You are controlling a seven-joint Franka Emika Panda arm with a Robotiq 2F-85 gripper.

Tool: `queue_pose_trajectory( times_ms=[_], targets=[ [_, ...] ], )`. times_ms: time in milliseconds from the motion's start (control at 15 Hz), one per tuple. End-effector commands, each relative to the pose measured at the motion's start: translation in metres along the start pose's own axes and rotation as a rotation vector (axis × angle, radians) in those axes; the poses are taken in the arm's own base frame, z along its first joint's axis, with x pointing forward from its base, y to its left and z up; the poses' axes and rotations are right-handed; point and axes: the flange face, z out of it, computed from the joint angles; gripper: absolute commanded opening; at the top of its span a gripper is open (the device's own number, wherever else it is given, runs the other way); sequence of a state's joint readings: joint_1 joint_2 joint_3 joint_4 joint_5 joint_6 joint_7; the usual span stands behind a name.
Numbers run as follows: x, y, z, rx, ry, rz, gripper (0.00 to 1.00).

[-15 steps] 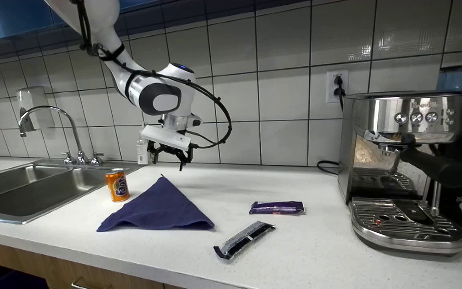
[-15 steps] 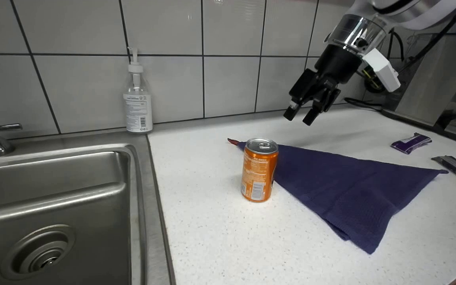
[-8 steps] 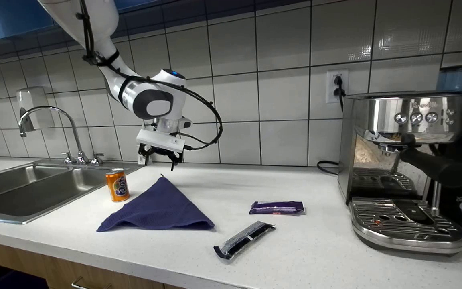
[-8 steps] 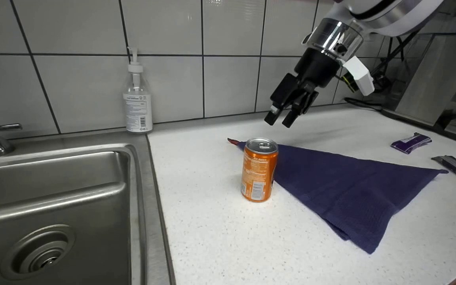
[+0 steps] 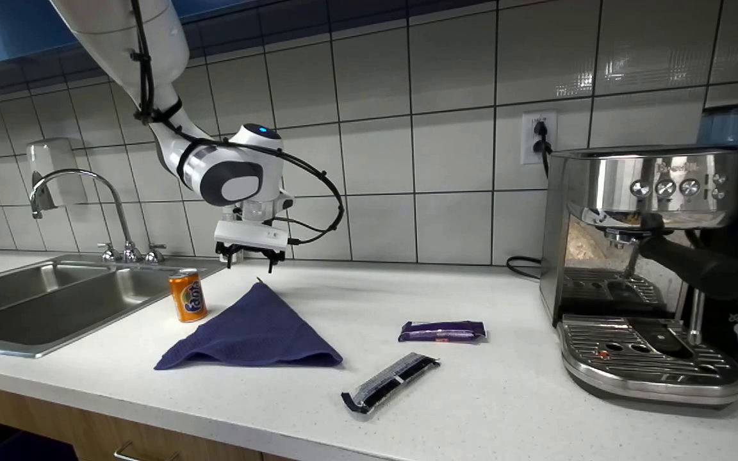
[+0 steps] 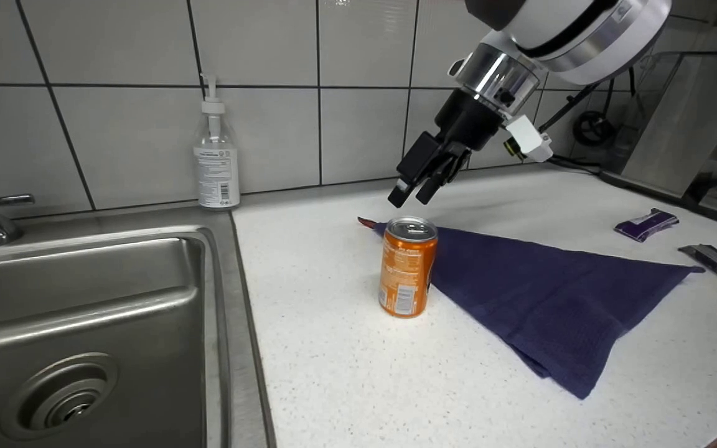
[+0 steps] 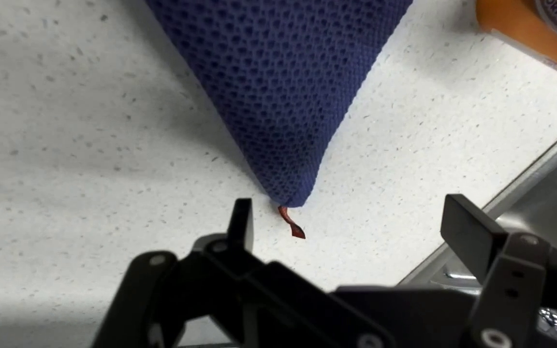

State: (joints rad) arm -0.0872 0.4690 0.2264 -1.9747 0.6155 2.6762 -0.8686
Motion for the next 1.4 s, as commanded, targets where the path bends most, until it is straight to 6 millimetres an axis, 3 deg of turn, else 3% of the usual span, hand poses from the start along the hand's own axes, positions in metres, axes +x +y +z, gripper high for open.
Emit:
queue_pose_trajectory(
  times_ms=[0, 533, 1333],
  targets=[
    [0.009, 0.000, 0.012, -0.015, 0.029, -0.060, 1.00],
    [0.010, 0.007, 0.024, -0.122, -0.001, -0.187, 1.00],
    [0.005, 0.004, 0.025, -0.117, -0.021, -0.192, 1.00]
  ],
)
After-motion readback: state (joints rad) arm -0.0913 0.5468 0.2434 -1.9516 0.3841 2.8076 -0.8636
